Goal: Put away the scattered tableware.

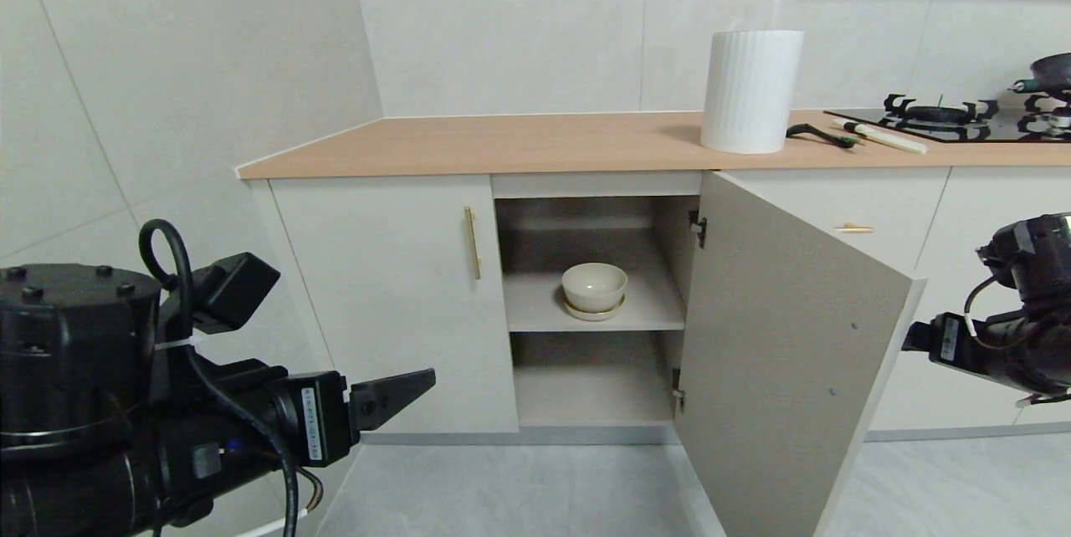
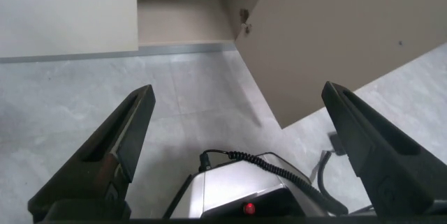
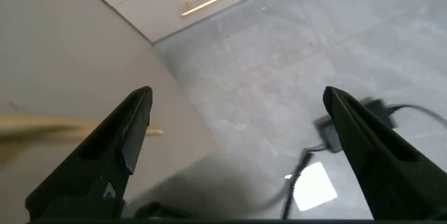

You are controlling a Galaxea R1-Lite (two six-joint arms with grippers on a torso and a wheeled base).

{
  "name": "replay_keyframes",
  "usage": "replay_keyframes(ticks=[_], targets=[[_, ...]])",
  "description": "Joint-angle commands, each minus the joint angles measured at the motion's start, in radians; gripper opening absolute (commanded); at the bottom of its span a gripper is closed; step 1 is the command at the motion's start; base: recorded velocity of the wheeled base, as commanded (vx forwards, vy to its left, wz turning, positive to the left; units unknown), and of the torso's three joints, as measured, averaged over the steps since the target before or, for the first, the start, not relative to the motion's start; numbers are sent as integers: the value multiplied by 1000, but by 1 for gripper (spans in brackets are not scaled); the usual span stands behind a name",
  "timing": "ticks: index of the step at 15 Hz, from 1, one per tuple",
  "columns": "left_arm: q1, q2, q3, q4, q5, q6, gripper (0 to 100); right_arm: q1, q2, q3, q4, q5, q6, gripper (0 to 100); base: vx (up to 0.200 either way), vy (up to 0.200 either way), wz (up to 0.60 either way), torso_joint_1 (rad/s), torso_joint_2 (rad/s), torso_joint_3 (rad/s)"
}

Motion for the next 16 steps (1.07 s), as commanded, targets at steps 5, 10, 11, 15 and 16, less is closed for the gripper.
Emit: replay_keyframes(ticks=[5,10,11,15,16], targets=[[1,-5,-5,-2,0,-4,100,47,53,-1,-41,39,25,100,0,0,0,0,0,0],[1,-2,-8,-2,2,-7,100,192,104,-44,-42,124,22,100,0,0,0,0,0,0],[1,-2,-8,-2,2,-7,100,228,127,-67,-42,136,22,100,0,0,0,0,0,0],[1,1,-8,-2,2,-7,100,350,233,-166,-39,140,21,100,0,0,0,0,0,0],[1,18,-10,-4,3,-8,100,385,283,-215,-38,157,19,100,0,0,0,0,0,0]])
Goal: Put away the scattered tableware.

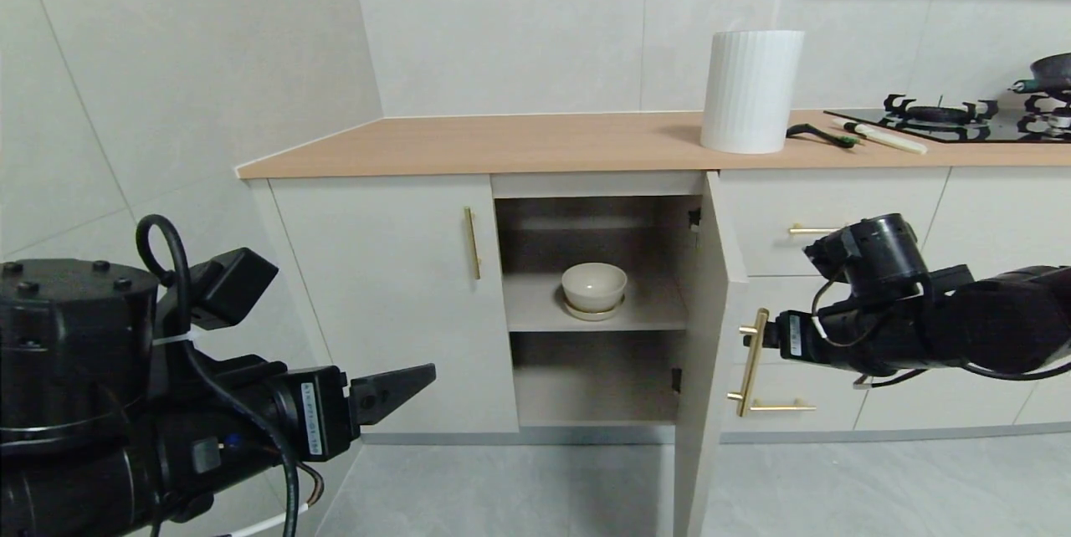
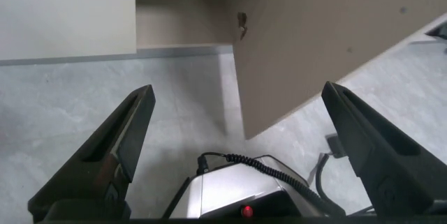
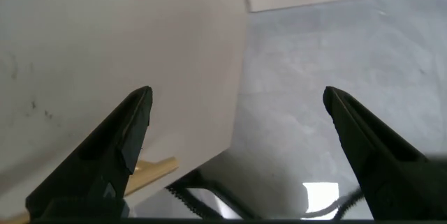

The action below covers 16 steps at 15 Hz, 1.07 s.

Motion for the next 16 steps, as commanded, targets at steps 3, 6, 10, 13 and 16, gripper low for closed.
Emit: replay_keyframes(ticks=[3,6,10,13,16], targets=[[1,23,-1,-1,1,-2,100,71,121,-113,2,52,-1,100,0,0,0,0,0,0],[3,45,-6,-1,4,-6,100,96,147,-164,-3,113,-1,100,0,0,0,0,0,0],[3,43,-8,-3,3,-17,100,103,187,-198,-3,116,7,100,0,0,0,0,0,0],[3,59,-8,-3,3,-17,100,122,218,-201,-4,116,7,100,0,0,0,0,0,0],[3,59,-6,-3,3,-17,100,125,242,-208,-50,116,11,100,0,0,0,0,0,0]])
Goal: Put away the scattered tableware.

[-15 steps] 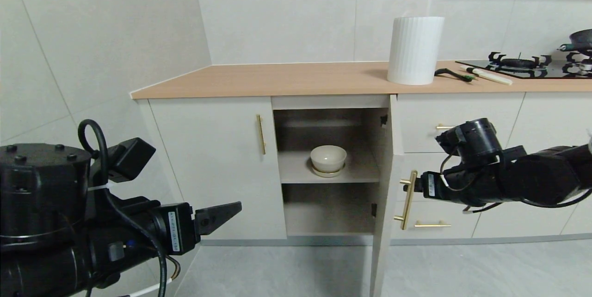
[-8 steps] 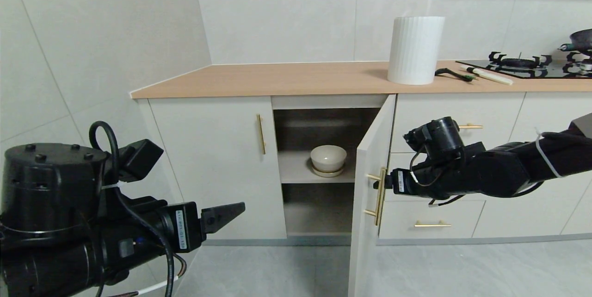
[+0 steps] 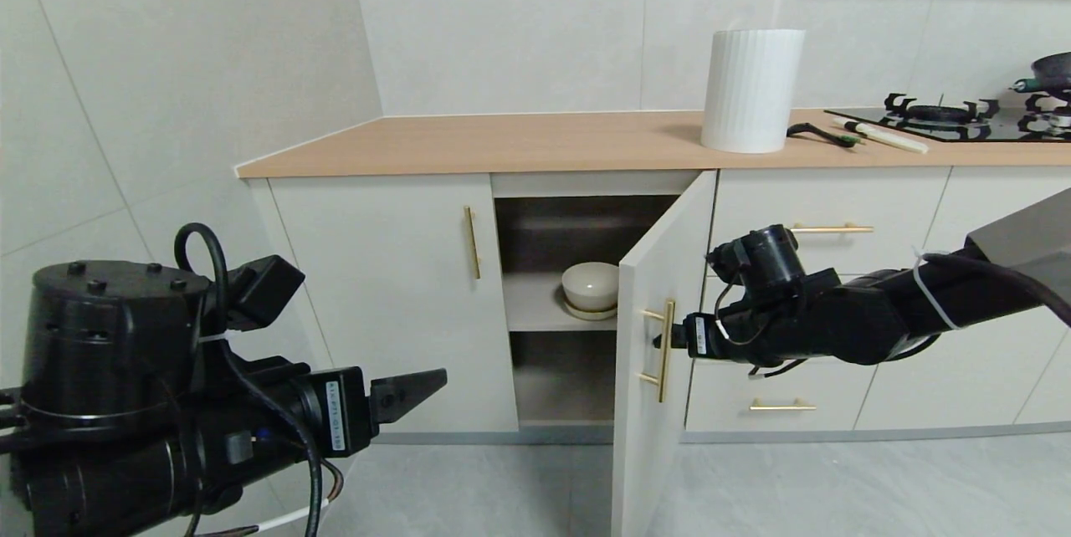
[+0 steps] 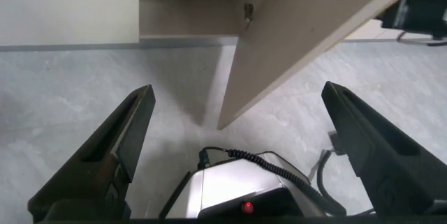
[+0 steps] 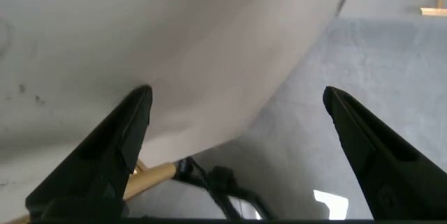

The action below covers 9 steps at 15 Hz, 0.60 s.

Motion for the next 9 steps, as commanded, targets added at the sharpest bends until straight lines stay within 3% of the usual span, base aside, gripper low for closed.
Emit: replay_keyframes(ticks=[1,6,9], targets=[[0,4,1,0,0,0,100,3,29,0,-15,0,0,100,0,0,0,0,0,0],[0,4,6,1,0,7,100,18,52,-3,-48,-2,25,100,0,0,0,0,0,0],[0,2,6,1,0,7,100,23,64,-6,-62,-3,43,100,200,0,0,-1,-2,1]])
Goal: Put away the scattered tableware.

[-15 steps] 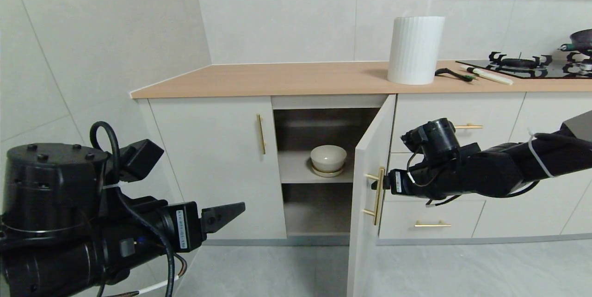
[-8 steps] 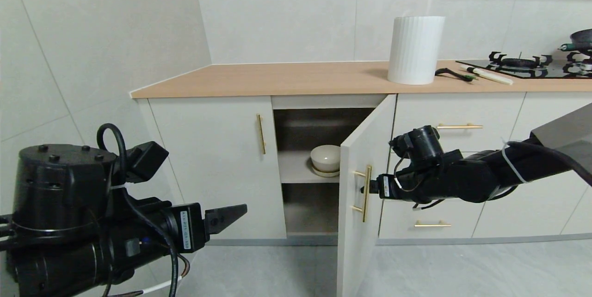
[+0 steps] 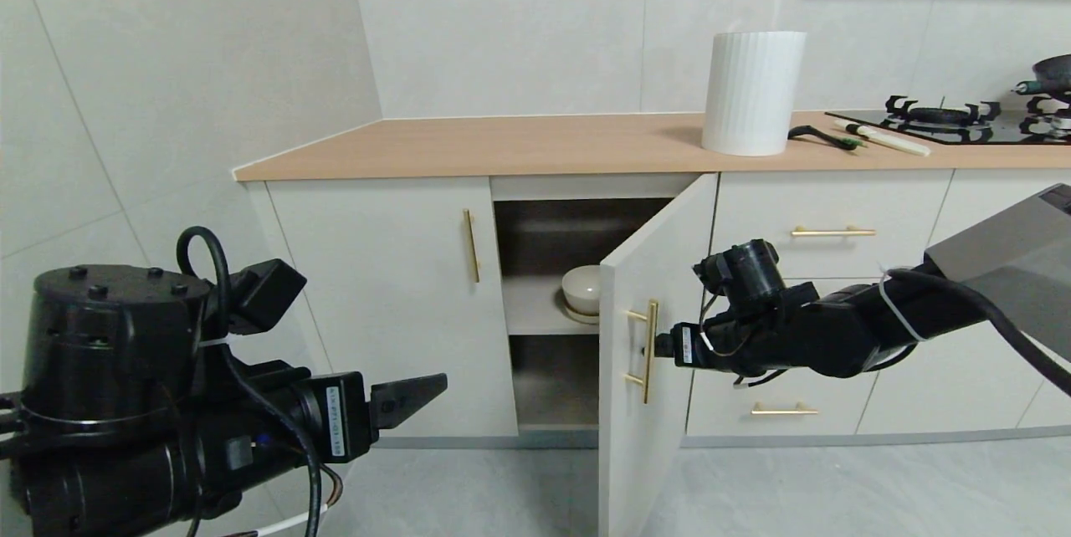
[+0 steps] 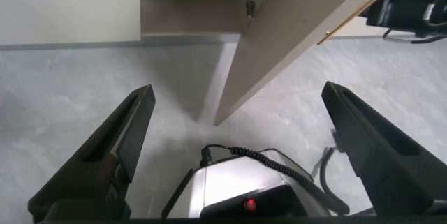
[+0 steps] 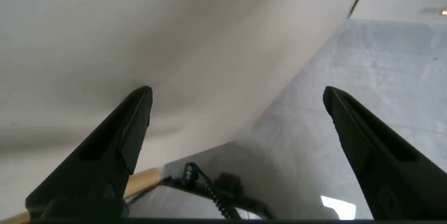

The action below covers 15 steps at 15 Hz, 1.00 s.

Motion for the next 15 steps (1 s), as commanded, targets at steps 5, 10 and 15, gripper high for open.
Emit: replay_keyframes(ticks=[5,10,15], targets=[[0,1,0,0,-1,-3,100,14,30,2,-76,0,32,100,200,0,0,4,1,4],[0,2,-2,-2,1,-4,100,28,54,-66,-102,-1,184,100,40,0,0,0,-1,0],[0,2,0,-2,-1,-3,100,28,133,-205,-100,-66,350,100,0,0,0,0,0,0]])
